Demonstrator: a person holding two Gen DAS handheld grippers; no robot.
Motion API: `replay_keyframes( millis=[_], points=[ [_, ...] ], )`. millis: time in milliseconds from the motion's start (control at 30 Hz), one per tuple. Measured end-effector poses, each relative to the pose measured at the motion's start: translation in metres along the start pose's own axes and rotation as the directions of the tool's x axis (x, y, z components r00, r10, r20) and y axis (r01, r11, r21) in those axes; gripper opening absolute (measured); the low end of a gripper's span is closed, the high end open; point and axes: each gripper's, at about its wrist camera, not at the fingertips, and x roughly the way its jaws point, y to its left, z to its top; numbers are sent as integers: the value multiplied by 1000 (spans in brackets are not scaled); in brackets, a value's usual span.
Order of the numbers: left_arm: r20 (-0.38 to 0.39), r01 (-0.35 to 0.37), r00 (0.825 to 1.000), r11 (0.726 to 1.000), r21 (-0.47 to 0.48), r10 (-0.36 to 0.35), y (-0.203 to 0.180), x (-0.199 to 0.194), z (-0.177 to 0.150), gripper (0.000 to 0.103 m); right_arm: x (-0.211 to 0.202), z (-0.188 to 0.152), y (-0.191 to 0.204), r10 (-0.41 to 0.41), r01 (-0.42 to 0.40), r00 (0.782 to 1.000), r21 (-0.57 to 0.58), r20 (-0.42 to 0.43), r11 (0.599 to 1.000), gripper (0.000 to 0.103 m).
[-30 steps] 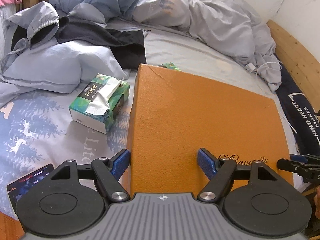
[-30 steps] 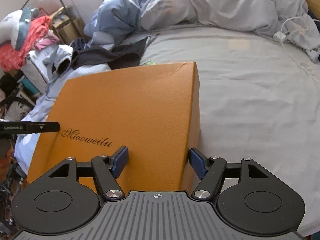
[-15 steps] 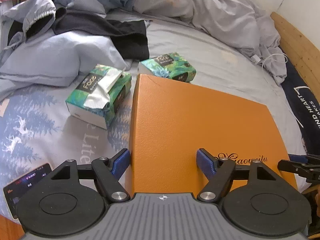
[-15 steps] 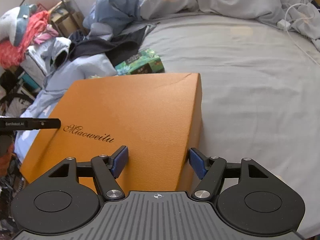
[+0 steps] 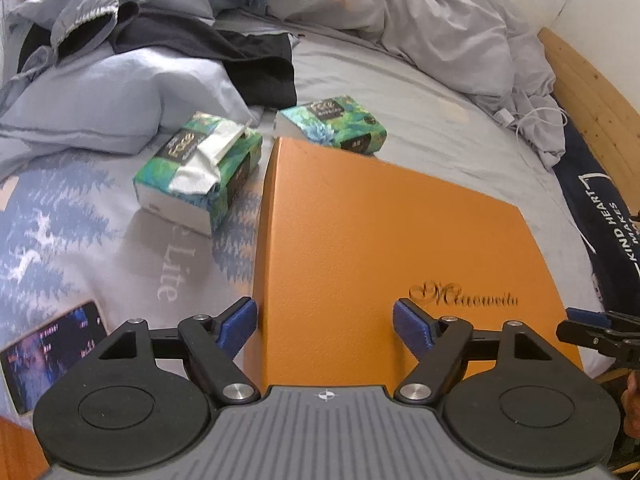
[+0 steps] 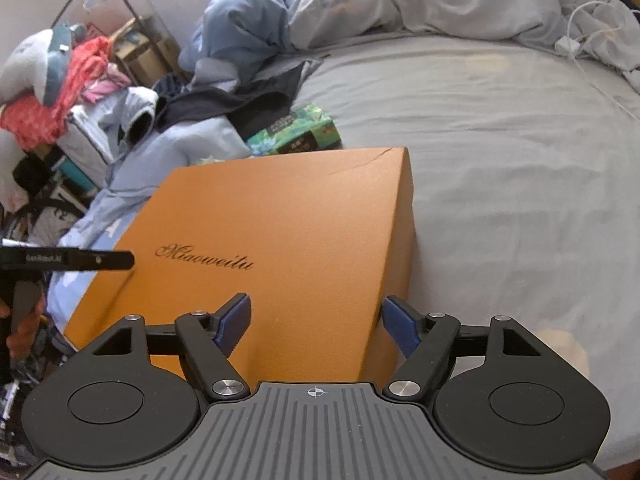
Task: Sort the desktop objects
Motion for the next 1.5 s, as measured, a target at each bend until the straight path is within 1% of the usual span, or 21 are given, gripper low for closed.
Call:
replay_keyframes(
  millis=[100,200,367,400,467,600,633,900,1067,1333,1500],
  points=[
    [9,-9,1000,1000,-8,9,3,-5,-12,85,-1,-10,1,-1,1,1000,11,23,1000,79],
    [30,10,1000,1000,-29,-9,7,-7,-20,86,2,-17,-1,3,-4,999,31,41,999,80],
    [46,22,999,999,-46,-20,10,-2,-17,86,8,-15,-4,4,-7,997,46,75,999,81],
    [48,27,999,999,-42,-25,9,0,-15,84,9,-14,-3,0,-2,997,35,74,999,81],
    [54,24,998,999,-29,-23,6,1,-15,85,10,-12,-1,-9,8,997,12,72,1000,81],
    [64,20,998,1000,-16,-19,3,0,-18,84,12,-13,3,-24,26,997,-26,73,999,80],
    [67,17,998,1000,-15,-16,4,0,-18,78,12,-14,4,-25,27,997,-24,76,999,79],
    [99,18,995,1000,-1,-18,0,-9,-21,79,5,-18,11,-37,40,993,-22,116,999,79],
    [144,33,989,999,6,-34,-3,-20,-20,79,-3,-17,16,-34,41,986,-38,161,998,79],
    [210,16,977,999,29,-22,-10,-31,-23,79,-16,-16,25,-29,46,972,-67,235,997,79],
    [254,7,967,999,45,-19,-14,-41,-29,78,-28,-19,32,-33,58,962,-85,270,995,79]
  ],
)
